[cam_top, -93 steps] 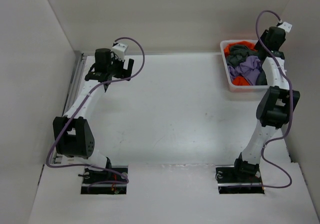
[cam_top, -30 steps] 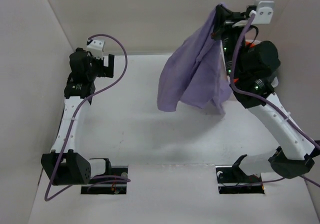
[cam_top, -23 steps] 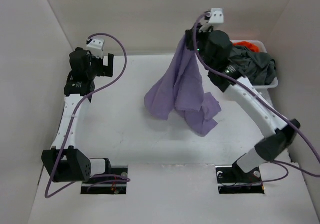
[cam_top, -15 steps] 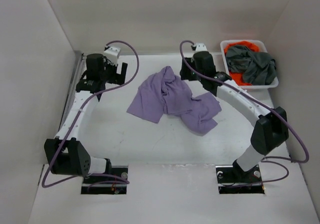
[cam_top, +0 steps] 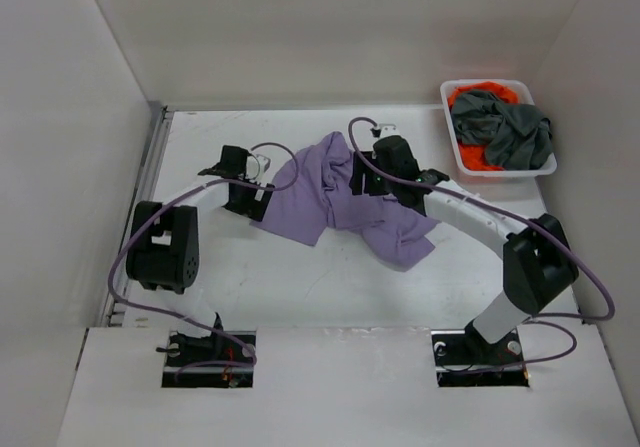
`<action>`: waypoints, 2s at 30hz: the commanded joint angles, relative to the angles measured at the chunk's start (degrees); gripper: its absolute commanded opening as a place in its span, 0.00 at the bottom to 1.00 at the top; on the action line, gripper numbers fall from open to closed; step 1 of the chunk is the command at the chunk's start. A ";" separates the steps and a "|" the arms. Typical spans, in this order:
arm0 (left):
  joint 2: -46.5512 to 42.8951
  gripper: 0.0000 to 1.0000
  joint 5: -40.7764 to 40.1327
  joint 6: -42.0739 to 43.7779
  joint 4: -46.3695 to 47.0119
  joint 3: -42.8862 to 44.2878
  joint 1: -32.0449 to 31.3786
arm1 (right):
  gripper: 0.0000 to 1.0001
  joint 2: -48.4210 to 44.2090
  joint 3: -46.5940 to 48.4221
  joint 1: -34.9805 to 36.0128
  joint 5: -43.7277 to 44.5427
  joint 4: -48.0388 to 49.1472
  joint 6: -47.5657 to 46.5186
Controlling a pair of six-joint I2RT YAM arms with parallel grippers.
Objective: Fold and stack the t-shirts
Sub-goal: Move the tshirt to the center of the board
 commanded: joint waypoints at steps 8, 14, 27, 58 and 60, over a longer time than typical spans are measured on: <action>5.47 0.87 7.61 -5.72 0.33 2.68 -4.96 | 0.77 2.10 -3.93 0.21 0.07 5.44 3.58; 8.54 0.39 9.81 -6.07 -1.96 4.87 -5.22 | 0.78 4.03 -4.99 0.30 0.78 6.67 4.81; -11.48 0.00 9.37 -7.57 -7.31 28.04 10.40 | 0.36 19.05 8.69 -1.55 -1.76 1.31 3.76; 8.29 0.45 19.29 3.33 -13.65 58.58 -35.19 | 1.00 -30.31 -17.91 -13.85 14.12 -3.52 15.27; 4.88 0.58 21.23 2.98 -13.83 56.48 -34.93 | 1.00 -32.52 -18.79 -14.81 15.80 -4.84 15.01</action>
